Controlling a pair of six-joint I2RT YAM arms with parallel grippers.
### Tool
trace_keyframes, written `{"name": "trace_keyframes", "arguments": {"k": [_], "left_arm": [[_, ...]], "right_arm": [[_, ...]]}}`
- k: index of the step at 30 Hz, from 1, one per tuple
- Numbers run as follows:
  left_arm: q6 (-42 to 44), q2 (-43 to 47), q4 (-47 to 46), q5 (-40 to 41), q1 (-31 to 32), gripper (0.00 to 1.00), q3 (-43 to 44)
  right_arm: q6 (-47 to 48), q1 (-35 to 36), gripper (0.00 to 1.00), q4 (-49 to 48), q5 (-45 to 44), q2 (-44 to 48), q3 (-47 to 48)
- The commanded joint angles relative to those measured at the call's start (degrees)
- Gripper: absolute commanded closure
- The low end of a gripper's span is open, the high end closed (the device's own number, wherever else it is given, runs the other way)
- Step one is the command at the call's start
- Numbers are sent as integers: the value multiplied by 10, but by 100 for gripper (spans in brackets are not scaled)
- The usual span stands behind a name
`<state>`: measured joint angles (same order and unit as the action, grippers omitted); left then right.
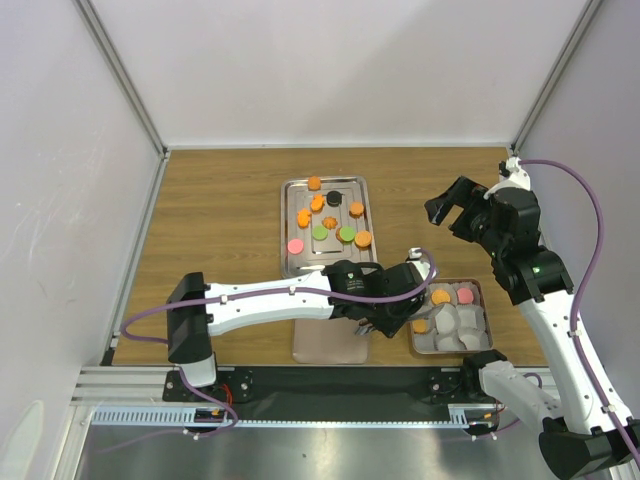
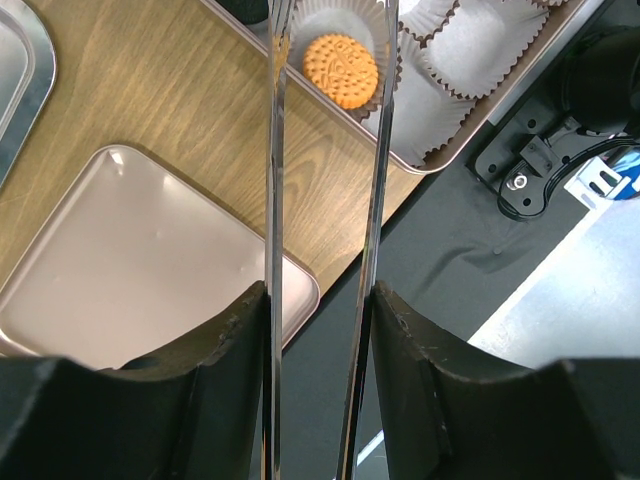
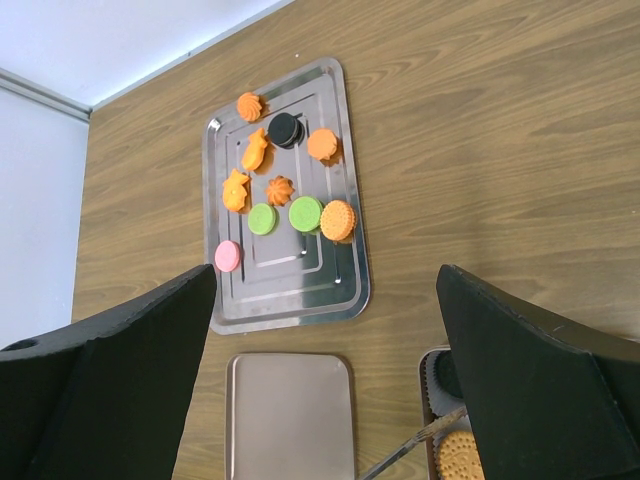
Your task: Pack the cookies
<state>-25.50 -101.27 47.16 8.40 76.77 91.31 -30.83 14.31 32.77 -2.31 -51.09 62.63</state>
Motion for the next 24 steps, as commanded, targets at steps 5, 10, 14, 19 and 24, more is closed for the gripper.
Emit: {"name": "trace_keyframes", "arguments": {"k": [5, 10, 14, 19, 24], "left_arm": [[-2, 42, -9, 30, 2, 52, 14], [3, 71, 6, 56, -20, 53, 32], [-1, 110, 17, 70, -67, 53, 12], [-3, 170, 22, 81, -173, 53, -67], [8, 200, 14, 86, -269, 52, -158]], "right_arm": [[6, -2, 0, -6, -1, 9, 4], [8, -2, 0, -9, 3, 8, 9], [9, -2, 0, -13, 7, 2, 8], [11, -2, 0, -22, 17, -9, 7], [13, -2, 0, -34, 45, -23, 6]]}}
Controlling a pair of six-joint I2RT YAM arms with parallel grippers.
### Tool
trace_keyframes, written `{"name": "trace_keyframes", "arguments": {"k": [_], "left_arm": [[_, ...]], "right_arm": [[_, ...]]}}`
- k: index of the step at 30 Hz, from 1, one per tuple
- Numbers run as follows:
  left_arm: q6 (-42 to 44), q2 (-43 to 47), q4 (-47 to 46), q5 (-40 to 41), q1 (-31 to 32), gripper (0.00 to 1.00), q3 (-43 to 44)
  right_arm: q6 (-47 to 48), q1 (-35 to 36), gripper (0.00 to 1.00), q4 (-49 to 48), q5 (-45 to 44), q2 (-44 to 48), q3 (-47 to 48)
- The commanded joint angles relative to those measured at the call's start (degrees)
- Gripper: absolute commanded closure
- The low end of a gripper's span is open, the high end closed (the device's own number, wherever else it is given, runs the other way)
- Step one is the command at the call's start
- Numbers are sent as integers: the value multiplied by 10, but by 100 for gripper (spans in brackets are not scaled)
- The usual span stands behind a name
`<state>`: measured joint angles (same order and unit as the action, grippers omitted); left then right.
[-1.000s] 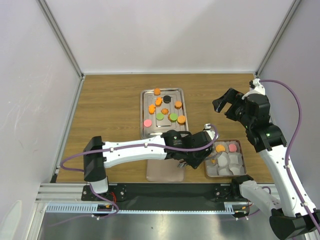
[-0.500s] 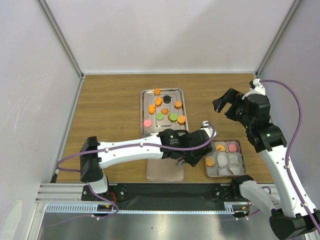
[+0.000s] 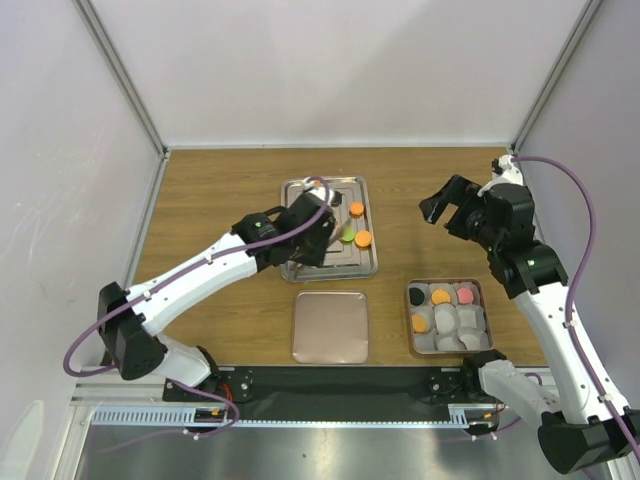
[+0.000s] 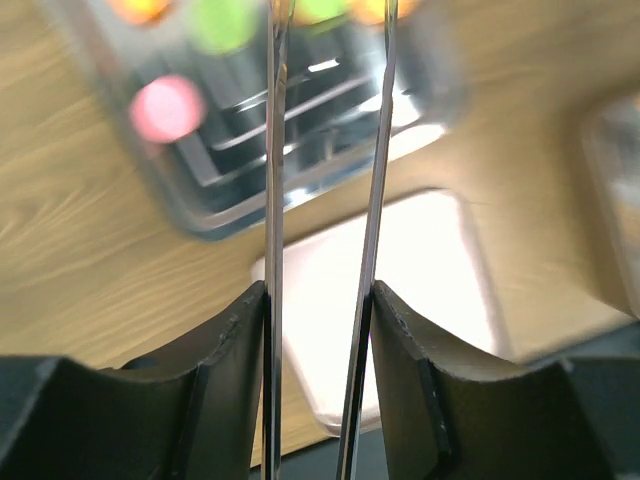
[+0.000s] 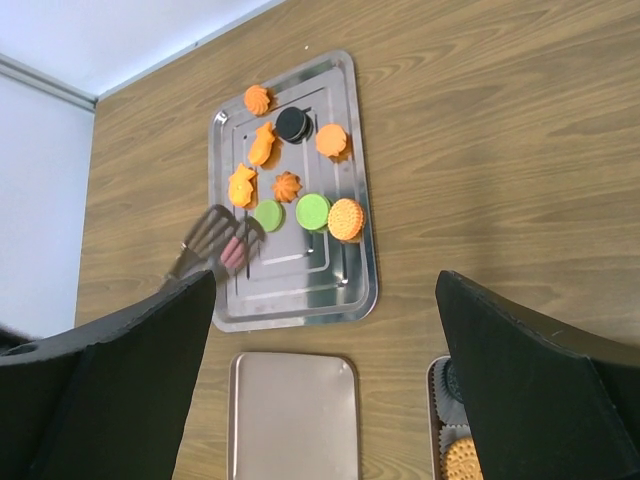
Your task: Pack the cookies
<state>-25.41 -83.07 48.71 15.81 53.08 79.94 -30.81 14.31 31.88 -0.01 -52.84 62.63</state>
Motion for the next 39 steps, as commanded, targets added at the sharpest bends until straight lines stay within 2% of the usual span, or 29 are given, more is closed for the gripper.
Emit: {"name": "trace_keyframes", "arguments": {"k": [1, 7, 13, 39], "left_arm": [[10, 19, -6, 12, -58, 51, -55], [20, 26, -24, -6, -126, 51, -107], [28, 22, -29, -14, -152, 48, -123], [33, 0, -50, -25, -169, 47, -157]], "right_arm": [[15, -2, 0, -28, 24, -7, 6], [16, -2, 0, -37, 40, -17, -1], [18, -2, 0, -42, 48, -18, -11], [22, -4, 0, -45, 49, -16, -23]]}}
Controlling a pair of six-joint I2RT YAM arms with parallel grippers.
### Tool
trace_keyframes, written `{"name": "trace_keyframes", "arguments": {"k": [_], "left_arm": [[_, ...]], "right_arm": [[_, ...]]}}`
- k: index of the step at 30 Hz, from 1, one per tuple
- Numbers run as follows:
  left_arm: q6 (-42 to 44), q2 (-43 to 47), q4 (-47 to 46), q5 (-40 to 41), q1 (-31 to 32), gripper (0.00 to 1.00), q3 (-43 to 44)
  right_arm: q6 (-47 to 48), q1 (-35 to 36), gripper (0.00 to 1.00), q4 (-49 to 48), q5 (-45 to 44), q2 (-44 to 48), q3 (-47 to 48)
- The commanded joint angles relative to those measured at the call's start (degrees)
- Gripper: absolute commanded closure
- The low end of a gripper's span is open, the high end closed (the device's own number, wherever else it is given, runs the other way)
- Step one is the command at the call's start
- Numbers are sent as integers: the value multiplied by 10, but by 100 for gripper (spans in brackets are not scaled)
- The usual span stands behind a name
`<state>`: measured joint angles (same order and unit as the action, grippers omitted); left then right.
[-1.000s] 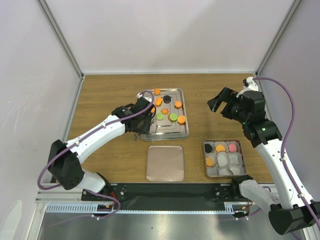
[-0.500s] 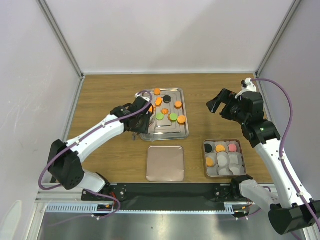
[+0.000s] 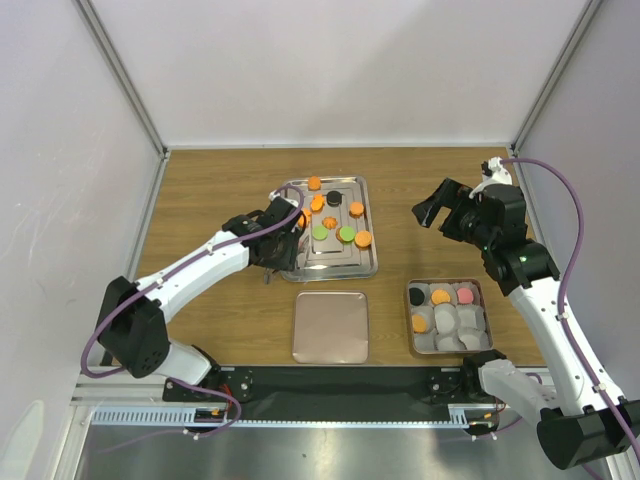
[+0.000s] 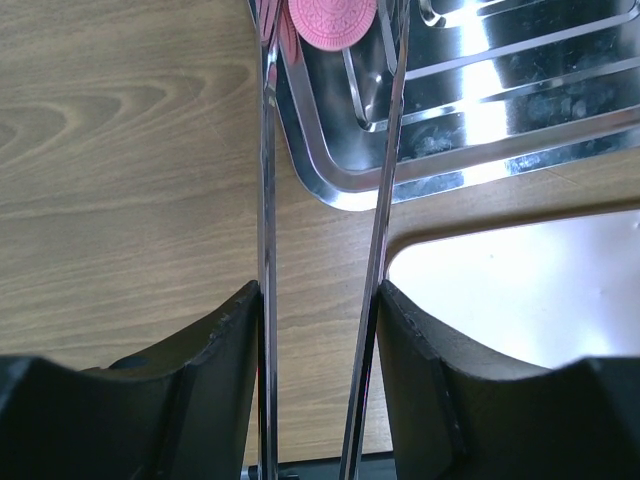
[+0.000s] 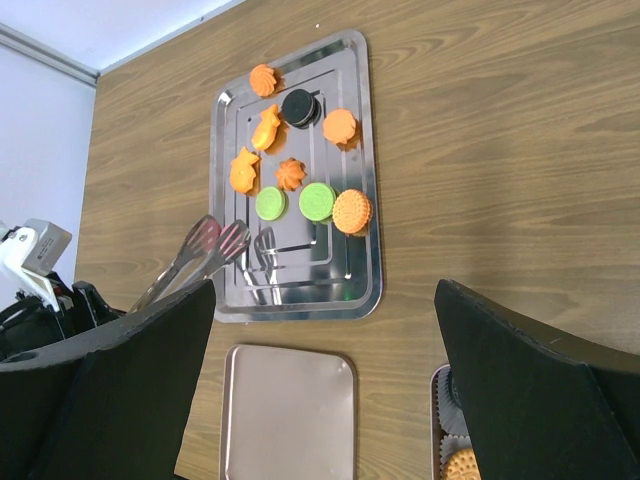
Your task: Pack the cookies
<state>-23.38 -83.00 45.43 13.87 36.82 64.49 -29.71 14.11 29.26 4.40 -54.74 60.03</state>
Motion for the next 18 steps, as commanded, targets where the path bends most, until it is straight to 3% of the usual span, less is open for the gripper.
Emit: {"name": "trace_keyframes", "arguments": {"k": [1, 18], "left_arm": [[12, -1, -17, -7, -6, 47, -3], [20, -8, -21, -31, 1, 53, -8]], "right_arm": [[12, -2, 0, -19, 5, 3, 2], [7, -2, 0, -18, 4, 9, 0]]}}
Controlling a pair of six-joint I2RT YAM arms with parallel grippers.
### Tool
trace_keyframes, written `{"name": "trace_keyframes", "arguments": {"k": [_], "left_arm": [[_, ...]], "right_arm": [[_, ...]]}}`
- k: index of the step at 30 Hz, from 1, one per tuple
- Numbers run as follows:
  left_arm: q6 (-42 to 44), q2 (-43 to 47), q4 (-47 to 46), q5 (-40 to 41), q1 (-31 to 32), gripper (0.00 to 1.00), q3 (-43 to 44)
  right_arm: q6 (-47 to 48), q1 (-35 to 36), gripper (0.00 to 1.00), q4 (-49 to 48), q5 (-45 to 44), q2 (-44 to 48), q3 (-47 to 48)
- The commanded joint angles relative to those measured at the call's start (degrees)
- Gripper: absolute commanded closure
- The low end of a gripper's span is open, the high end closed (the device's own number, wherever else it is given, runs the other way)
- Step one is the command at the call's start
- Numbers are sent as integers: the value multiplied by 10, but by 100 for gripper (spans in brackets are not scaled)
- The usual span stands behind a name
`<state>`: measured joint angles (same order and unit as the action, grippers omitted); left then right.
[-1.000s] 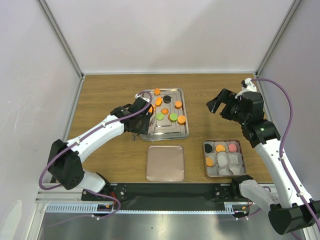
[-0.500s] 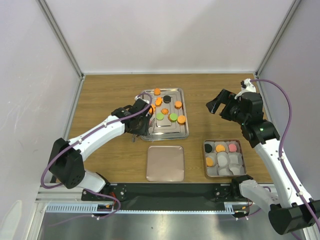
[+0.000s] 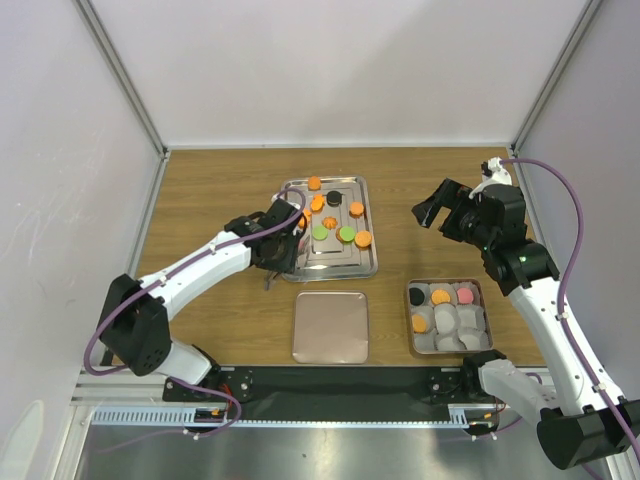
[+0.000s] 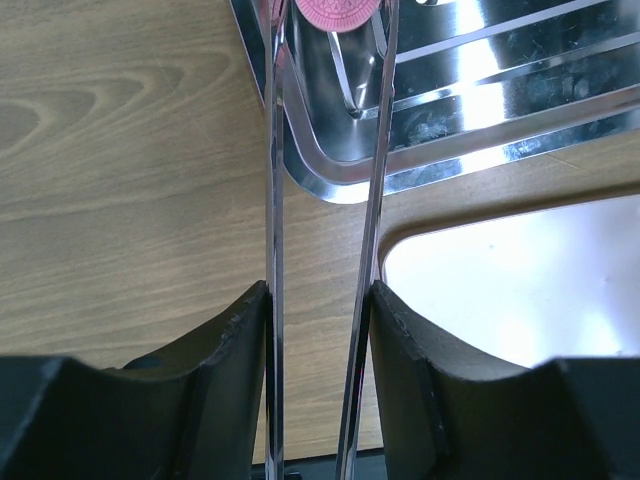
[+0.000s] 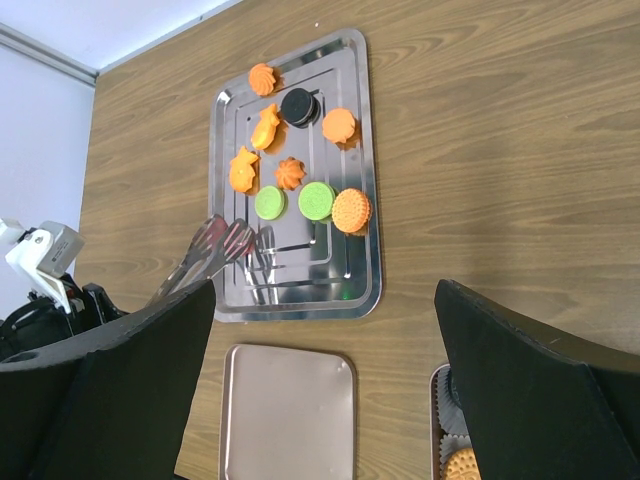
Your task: Pack the cookies
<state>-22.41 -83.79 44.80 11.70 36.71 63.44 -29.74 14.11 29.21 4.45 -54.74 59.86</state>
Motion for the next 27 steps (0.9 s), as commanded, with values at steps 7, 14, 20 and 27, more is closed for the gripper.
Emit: {"name": "trace_keyframes", "arguments": {"k": [7, 14, 20, 27], "left_arm": [[11, -13, -3, 12, 20, 53, 12], [12, -18, 5, 28, 24, 52, 21], [14, -17, 6, 32, 24, 51, 22], [18, -15, 6, 30, 24, 54, 21]], "right_arm": [[6, -2, 0, -16, 2, 13, 1], [5, -2, 0, -14, 0, 16, 2], [6, -2, 0, -13, 1, 16, 3], [5, -2, 0, -14, 1, 17, 4]]}}
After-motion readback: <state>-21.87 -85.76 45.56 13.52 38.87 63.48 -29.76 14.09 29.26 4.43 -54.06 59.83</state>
